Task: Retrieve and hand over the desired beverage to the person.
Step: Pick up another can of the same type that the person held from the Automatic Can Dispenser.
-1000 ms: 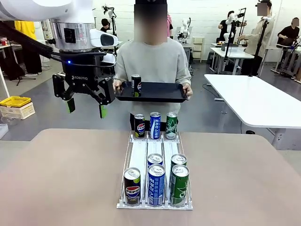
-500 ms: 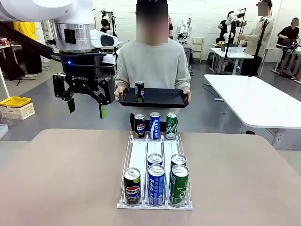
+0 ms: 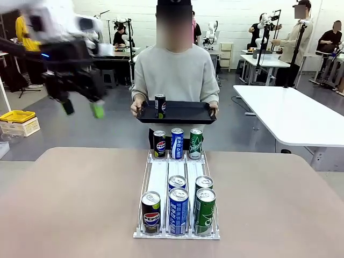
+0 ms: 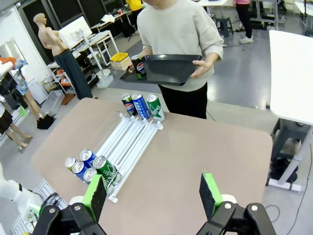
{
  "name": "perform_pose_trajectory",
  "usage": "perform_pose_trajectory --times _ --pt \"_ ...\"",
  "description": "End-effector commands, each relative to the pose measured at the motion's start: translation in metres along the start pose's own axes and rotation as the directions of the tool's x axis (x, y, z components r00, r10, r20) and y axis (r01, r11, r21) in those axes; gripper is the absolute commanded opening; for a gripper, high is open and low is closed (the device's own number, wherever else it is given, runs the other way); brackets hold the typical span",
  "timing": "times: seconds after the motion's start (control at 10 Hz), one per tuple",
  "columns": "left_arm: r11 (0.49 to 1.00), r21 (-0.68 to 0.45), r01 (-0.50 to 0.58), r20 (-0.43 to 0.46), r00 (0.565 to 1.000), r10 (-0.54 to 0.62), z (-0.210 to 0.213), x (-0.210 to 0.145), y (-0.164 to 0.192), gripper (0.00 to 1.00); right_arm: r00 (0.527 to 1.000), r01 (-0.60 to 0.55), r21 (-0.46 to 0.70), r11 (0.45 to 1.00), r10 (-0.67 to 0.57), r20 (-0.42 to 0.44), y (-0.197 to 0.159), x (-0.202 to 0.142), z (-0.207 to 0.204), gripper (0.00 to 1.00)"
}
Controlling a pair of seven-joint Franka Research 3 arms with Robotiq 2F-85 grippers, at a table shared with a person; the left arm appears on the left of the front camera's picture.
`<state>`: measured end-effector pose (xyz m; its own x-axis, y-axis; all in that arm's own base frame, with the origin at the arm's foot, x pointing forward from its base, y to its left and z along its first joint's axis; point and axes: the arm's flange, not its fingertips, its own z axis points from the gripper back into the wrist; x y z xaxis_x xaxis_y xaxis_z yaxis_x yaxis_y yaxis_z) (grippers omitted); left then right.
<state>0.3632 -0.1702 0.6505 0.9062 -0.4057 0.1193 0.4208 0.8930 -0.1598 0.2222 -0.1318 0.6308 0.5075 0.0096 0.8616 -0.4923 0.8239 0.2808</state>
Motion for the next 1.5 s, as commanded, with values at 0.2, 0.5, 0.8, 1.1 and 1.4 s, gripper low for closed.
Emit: perform_pose_trajectory --times 0.2,0.5,0.8,1.1,1.4 --pt "0.919 -0.158 0.36 0.32 0.899 -0.297 0.021 -0.069 0.129 1.0 1.0 -0.008 0.023 1.0 0.008 0.008 -0.001 -0.001 -0.002 1.0" --pt "0.935 -0.197 0.293 0.514 0.843 -0.156 0.023 -0.118 0.171 1.0 1.0 -0.008 0.023 1.0 0.008 0.008 -0.001 -0.001 -0.002 1.0" --pt "0.943 -0.196 0.27 0.595 0.797 -0.104 0.049 -0.149 0.16 1.0 1.0 -0.008 0.023 1.0 0.008 0.008 -0.001 -0.001 -0.002 1.0" --pt "0.96 -0.168 0.225 0.514 0.851 -0.11 0.055 -0.145 0.138 1.0 1.0 -0.008 0.023 1.0 0.008 0.008 -0.001 -0.001 -0.002 1.0" --pt "0.942 -0.179 0.284 0.587 0.799 -0.129 0.058 -0.155 0.155 1.0 1.0 -0.008 0.023 1.0 0.008 0.008 -0.001 -0.001 -0.002 1.0"
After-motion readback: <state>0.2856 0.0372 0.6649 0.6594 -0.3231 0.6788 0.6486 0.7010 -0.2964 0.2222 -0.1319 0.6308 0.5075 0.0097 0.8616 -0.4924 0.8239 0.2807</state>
